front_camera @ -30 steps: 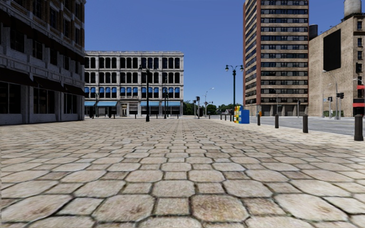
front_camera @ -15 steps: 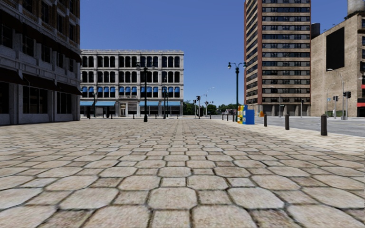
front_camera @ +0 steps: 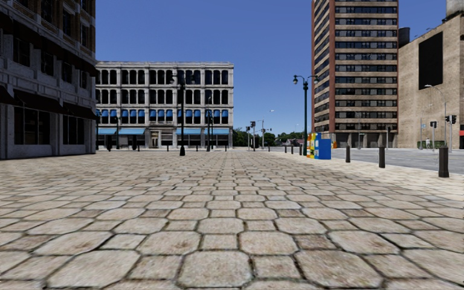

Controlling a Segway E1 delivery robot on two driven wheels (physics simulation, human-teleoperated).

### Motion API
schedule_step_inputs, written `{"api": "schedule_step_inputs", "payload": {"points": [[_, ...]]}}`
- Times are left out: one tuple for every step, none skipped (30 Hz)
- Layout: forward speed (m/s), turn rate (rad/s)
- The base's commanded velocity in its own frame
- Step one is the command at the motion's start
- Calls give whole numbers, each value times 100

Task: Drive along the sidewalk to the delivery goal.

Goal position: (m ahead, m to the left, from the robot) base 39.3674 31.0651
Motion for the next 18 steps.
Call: {"api": "schedule_step_inputs", "payload": {"points": [[200, 0], [200, 0], [200, 0], [200, 0], [200, 0], [200, 0], [200, 0], [200, 0], [200, 0], [200, 0], [200, 0], [200, 0], [200, 0], [200, 0], [200, 0], [200, 0], [200, 0], [200, 0]]}}
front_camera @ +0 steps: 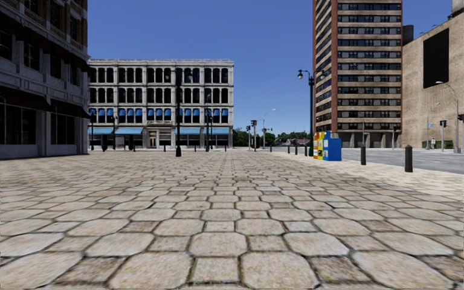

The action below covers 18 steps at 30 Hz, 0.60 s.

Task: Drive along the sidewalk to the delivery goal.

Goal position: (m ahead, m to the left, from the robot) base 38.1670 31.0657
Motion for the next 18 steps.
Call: {"api": "schedule_step_inputs", "payload": {"points": [[200, 0], [200, 0], [200, 0], [200, 0], [200, 0], [200, 0], [200, 0], [200, 0], [200, 0], [200, 0], [200, 0], [200, 0], [200, 0], [200, 0], [200, 0], [200, 0], [200, 0], [200, 0]]}}
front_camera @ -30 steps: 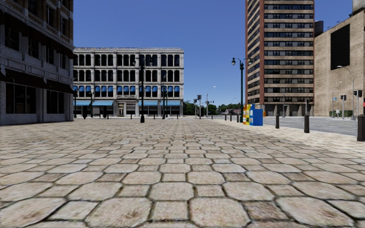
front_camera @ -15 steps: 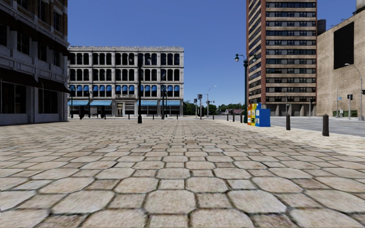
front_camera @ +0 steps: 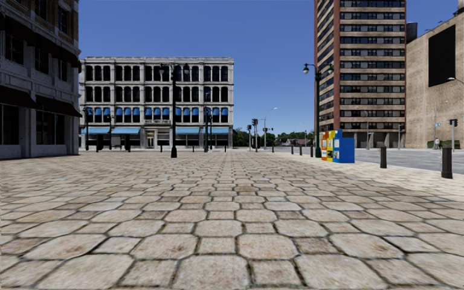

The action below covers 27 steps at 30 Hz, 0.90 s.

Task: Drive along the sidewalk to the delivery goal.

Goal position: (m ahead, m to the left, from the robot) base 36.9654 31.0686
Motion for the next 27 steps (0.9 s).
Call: {"api": "schedule_step_inputs", "payload": {"points": [[200, 0], [200, 0], [200, 0], [200, 0], [200, 0], [200, 0], [200, 0], [200, 0], [200, 0], [200, 0], [200, 0], [200, 0], [200, 0], [200, 0], [200, 0], [200, 0], [200, 0], [200, 0], [200, 0], [200, 0], [200, 0], [200, 0], [200, 0], [200, 0], [200, 0], [200, 0], [200, 0]]}}
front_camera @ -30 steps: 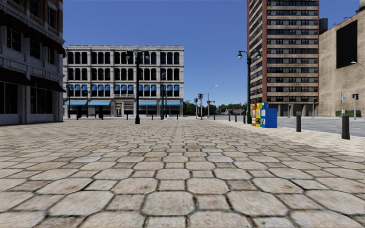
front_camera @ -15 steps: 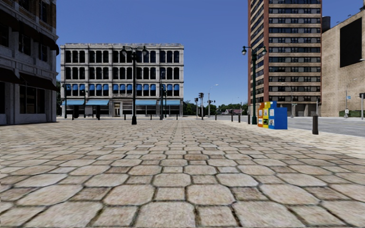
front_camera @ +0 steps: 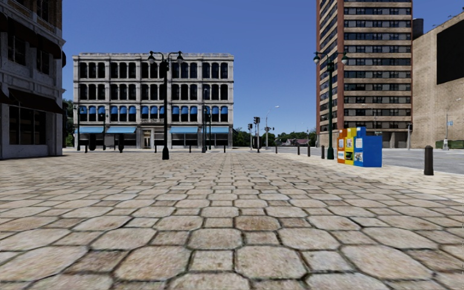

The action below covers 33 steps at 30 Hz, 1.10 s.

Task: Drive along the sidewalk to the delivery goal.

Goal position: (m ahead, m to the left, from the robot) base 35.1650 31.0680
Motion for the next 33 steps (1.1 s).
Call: {"api": "schedule_step_inputs", "payload": {"points": [[200, 0], [200, 0], [200, 0], [200, 0], [200, 0], [200, 0], [200, 0], [200, 0], [200, 0], [200, 0], [200, 0], [200, 0], [200, 0], [200, 0], [200, 0], [200, 0], [200, 0], [200, 0], [200, 0], [200, 0], [200, 0], [200, 0], [200, 0], [200, 0], [200, 0], [200, 0], [200, 0], [200, 0], [200, 0], [200, 0], [200, 0], [200, 0], [200, 0]]}}
